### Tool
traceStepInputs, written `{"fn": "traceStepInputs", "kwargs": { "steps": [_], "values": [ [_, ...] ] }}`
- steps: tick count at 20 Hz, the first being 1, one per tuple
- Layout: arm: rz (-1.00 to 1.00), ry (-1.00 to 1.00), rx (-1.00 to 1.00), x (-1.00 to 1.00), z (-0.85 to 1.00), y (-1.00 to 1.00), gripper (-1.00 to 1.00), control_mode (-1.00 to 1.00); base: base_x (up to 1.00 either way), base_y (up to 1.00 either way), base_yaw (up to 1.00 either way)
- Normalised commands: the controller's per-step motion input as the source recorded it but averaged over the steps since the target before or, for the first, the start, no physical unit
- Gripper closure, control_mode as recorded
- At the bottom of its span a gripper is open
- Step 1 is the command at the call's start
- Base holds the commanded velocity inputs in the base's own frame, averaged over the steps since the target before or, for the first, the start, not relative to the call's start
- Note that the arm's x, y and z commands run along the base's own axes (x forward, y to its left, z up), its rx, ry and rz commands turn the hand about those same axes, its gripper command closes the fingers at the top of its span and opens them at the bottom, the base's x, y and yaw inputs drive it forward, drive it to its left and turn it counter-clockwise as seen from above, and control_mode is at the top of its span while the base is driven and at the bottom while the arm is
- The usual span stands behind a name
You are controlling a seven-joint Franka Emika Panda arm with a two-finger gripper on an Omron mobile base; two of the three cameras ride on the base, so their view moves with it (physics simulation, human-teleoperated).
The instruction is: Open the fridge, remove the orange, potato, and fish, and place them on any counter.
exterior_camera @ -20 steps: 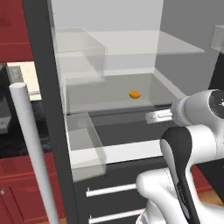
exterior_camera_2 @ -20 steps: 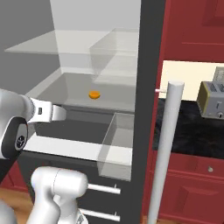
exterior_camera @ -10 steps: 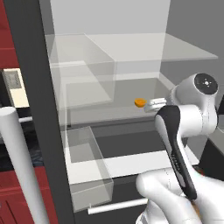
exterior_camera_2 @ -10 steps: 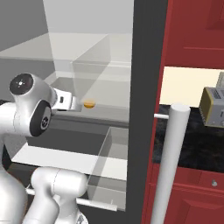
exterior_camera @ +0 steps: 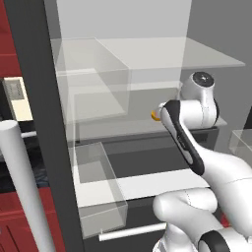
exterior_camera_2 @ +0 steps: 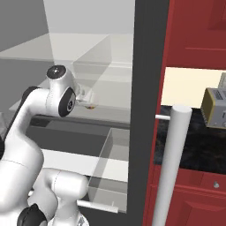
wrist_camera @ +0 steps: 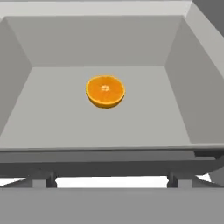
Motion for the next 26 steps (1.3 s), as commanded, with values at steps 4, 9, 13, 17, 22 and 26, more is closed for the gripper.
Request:
{"fn": "traceStepInputs", "kwargs": {
  "steps": [4, 9, 13, 17, 22, 26],
  "values": [
    [0.00, -0.21, 0.04, 0.76, -0.39, 0.02, -1.00, -1.00, 0.00, 0.00, 0.00],
    [0.00, 0.00, 0.00, 0.91, -0.09, 0.09, -1.00, -1.00, 0.00, 0.00, 0.00],
    [0.00, 0.16, 0.00, 0.90, -0.28, 0.02, -1.00, -1.00, 0.00, 0.00, 0.00],
    [0.00, 0.07, 0.00, 0.41, -0.48, 0.00, -1.00, -1.00, 0.00, 0.00, 0.00],
    [0.00, -0.01, 0.00, 0.10, -0.55, 0.00, -1.00, -1.00, 0.00, 0.00, 0.00],
    [0.00, -0.07, 0.00, 0.40, -0.34, 0.02, 1.00, -1.00, 0.00, 0.00, 0.00]
  ]
}}
